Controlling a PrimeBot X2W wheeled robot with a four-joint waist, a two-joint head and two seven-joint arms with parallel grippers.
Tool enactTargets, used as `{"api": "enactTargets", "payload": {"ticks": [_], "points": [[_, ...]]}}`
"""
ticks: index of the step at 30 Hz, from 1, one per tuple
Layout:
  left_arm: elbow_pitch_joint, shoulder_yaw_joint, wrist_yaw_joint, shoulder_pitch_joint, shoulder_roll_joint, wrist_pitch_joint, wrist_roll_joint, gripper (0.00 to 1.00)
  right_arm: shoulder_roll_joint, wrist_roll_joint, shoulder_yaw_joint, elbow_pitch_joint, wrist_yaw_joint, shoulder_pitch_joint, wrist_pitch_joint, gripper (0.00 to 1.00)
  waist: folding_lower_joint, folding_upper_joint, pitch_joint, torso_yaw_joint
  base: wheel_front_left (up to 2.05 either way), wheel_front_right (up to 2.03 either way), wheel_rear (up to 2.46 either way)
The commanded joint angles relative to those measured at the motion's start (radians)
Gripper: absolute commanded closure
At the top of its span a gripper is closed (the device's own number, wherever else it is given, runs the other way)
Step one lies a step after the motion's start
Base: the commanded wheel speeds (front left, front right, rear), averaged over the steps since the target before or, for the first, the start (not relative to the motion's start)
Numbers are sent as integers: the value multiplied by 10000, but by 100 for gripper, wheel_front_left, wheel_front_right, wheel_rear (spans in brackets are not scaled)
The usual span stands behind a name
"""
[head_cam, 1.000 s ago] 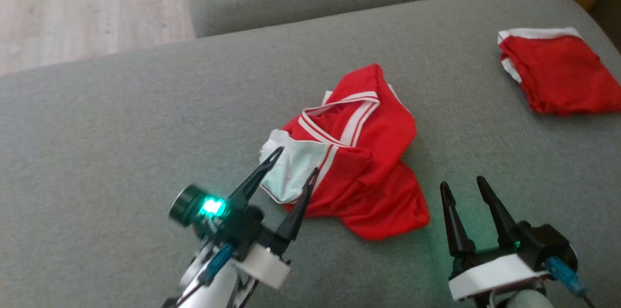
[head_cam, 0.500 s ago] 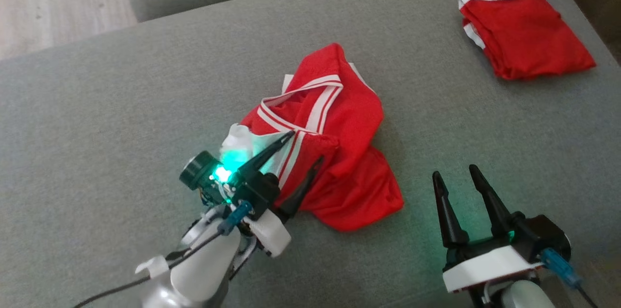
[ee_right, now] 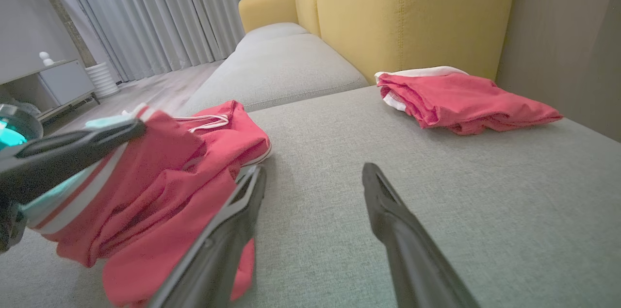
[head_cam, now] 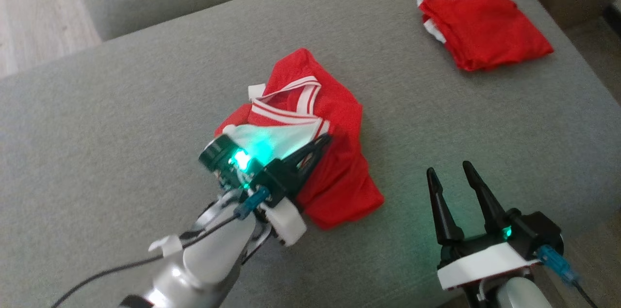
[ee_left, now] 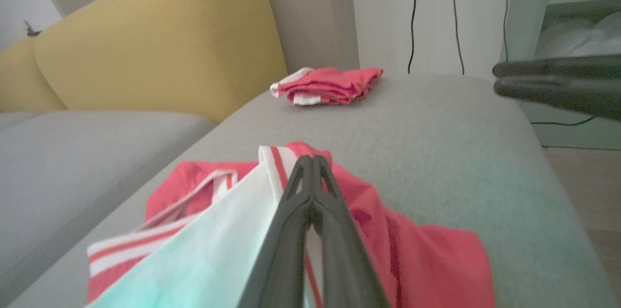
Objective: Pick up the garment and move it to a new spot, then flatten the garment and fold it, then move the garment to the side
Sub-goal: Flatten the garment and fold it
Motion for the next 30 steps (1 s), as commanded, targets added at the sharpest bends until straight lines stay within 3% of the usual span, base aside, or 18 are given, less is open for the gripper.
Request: {"api": "enactTargets", "payload": {"ticks": [1, 7, 12, 16, 19, 23, 30], "points": [[-495, 78, 19, -766, 103, -108, -205, 100, -37, 67, 256, -259, -7, -163, -38, 0, 0, 0, -220, -235, 0, 0, 0], [-1376, -155, 19, -2479, 185, -129, -951, 100, -37, 137, 324, -243, -7, -68, -38, 0, 0, 0, -443, -507, 0, 0, 0], [-1875, 468, 18, -4349, 400, -132, -1240, 100, -37, 182, 376, -267, -7, -48, -38, 0, 0, 0, -491, -569, 0, 0, 0], [-2255, 1906, 317, -6035, 717, -133, -1455, 100, -37, 197, 391, -268, -7, 29, -38, 0, 0, 0, -553, -529, 0, 0, 0], [-2397, 2871, 640, -6347, 1110, -134, -1697, 100, -37, 193, 319, -280, -7, 131, -38, 0, 0, 0, -624, -338, 0, 0, 0], [-2439, 3841, 1180, -4962, 1971, -134, -2082, 100, -37, 140, 178, -304, -7, 263, -38, 0, 0, 0, -660, 99, 0, 0, 0], [-3190, 5421, 2322, 520, 2748, -135, -2913, 100, -37, 51, -82, -459, -7, 244, -38, 0, 0, 0, -210, 1156, 0, 0, 0]]}}
